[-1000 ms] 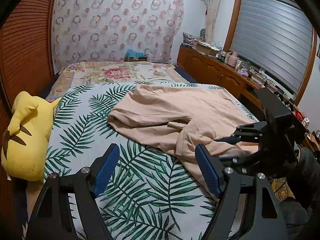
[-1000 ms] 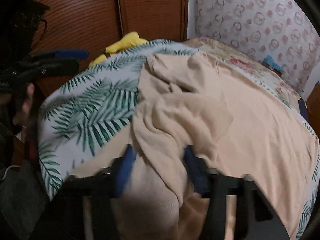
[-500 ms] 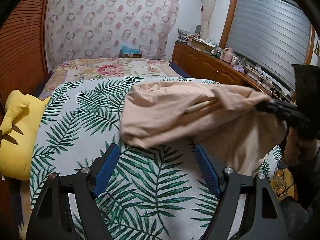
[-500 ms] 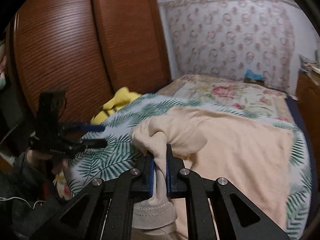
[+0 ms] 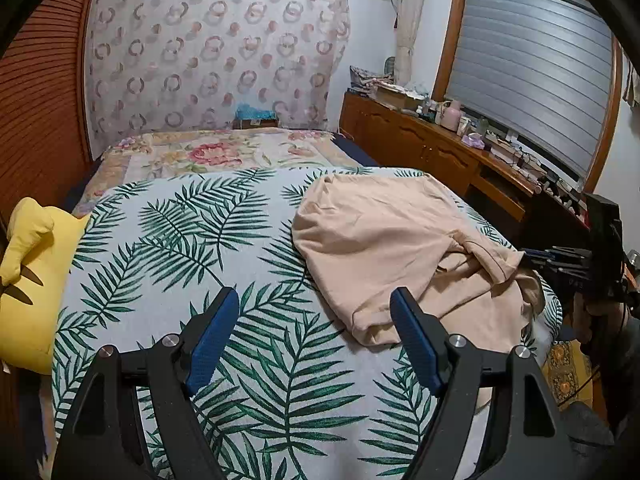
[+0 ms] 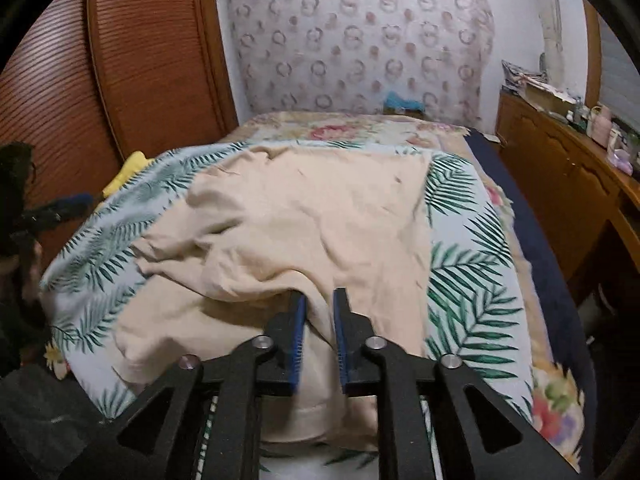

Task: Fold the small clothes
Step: 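Grasp the peach shirt with the right tool and lift it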

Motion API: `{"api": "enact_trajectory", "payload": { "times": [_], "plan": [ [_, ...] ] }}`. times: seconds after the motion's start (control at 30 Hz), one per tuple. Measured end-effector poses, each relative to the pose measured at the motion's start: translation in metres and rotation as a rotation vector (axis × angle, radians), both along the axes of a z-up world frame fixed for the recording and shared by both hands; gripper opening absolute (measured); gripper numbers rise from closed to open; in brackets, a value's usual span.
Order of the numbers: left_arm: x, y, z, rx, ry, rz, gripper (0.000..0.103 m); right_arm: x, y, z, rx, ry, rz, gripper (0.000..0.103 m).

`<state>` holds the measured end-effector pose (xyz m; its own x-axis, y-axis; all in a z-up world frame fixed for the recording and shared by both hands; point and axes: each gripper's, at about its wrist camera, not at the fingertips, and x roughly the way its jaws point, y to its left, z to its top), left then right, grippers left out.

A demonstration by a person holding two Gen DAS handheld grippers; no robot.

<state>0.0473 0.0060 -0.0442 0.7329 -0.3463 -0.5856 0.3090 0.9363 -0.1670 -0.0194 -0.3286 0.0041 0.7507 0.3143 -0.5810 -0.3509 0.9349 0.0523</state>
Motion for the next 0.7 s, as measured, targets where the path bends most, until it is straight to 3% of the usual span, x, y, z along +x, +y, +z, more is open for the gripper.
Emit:
{"api": "enact_trajectory", "payload": {
  "times": [0.07, 0.13, 0.23, 0.43, 0.7],
  "plan": [
    [-0.001, 0.000, 0.002, 0.004, -0.011, 0.005, 0.079, -0.003, 0.009, 0.009, 0.000, -0.012, 0.009, 0.023],
    [0.000, -0.002, 0.005, 0.010, -0.019, 0.010, 0.079, -0.010, 0.006, 0.018, -0.012, -0.039, 0.012, 0.042],
    [-0.002, -0.002, 0.007, 0.012, -0.034, 0.019, 0.079, -0.012, 0.011, 0.028, -0.021, -0.083, 0.025, 0.056],
    [-0.004, 0.000, 0.008, 0.017, -0.044, 0.034, 0.079, -0.001, 0.054, 0.038, -0.016, -0.120, 0.150, 0.056],
    [-0.008, 0.014, 0.008, 0.023, -0.048, 0.067, 0.079, 0.041, 0.137, 0.017, -0.072, -0.019, 0.358, 0.056]
  ]
}}
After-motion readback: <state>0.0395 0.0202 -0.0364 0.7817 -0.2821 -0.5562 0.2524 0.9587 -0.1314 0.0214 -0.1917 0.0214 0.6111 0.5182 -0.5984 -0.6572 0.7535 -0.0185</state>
